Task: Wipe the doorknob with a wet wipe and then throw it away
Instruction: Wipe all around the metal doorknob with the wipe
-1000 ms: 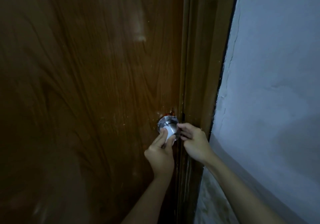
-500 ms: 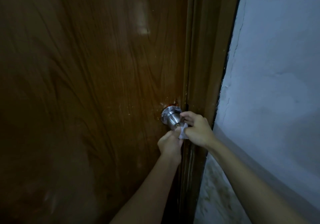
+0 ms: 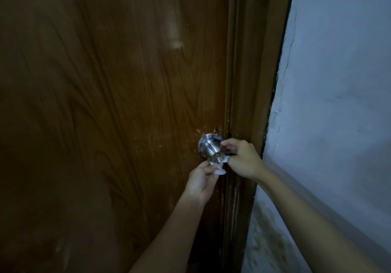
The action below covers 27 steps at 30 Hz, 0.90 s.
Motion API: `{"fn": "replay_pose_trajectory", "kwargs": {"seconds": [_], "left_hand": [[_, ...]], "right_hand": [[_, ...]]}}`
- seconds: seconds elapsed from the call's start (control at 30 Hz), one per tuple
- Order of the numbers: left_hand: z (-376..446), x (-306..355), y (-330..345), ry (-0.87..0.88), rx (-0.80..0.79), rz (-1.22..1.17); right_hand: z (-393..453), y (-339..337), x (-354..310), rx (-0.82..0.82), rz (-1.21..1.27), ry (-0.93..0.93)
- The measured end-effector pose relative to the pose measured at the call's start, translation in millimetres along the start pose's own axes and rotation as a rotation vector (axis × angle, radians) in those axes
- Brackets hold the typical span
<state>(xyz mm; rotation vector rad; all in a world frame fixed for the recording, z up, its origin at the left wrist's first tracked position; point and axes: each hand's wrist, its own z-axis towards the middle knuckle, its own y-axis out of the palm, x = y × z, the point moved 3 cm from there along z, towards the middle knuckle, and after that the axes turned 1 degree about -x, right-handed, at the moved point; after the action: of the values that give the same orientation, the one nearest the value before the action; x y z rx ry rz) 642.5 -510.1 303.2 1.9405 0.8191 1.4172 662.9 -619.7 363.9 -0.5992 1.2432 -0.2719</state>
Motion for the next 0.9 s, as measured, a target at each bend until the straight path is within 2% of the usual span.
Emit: {"fn": "replay_pose_trajectory", "kwargs": {"seconds": [0.1,0.2,0.37,0.53,0.63,0.73,0.8,0.9], "left_hand": [[3,9,-14,0.038,0.034,0.033],[5,11,-10,-0.008,0.027,0.087],[7,-5,8,-0.085,0.023,-0.131],[1,0,8,-0.069,-0.028,-0.138],[-5,12,-3,-0.029,-0.060,0.014],[-8,23,-11,0.048,-0.089,0.322],[-9,29,-15,0.142,-0.014,0.464],[-15,41,-17,0.387,0.227,0.590]], "right_hand": [[-1,2,0,0.001,0.010,-0.010],[-2,4,1,0.023,0.002,-0.010],[1,2,7,0.014,-0.047,-0.030],[4,1,7,0.003,-0.062,-0.034],[5,4,3,0.036,-0.029,-0.054],[6,10,3,0.138,-0.052,-0.084],[5,14,5,0.234,-0.046,-0.108],[4,19,11,0.286,0.006,-0.114]]}}
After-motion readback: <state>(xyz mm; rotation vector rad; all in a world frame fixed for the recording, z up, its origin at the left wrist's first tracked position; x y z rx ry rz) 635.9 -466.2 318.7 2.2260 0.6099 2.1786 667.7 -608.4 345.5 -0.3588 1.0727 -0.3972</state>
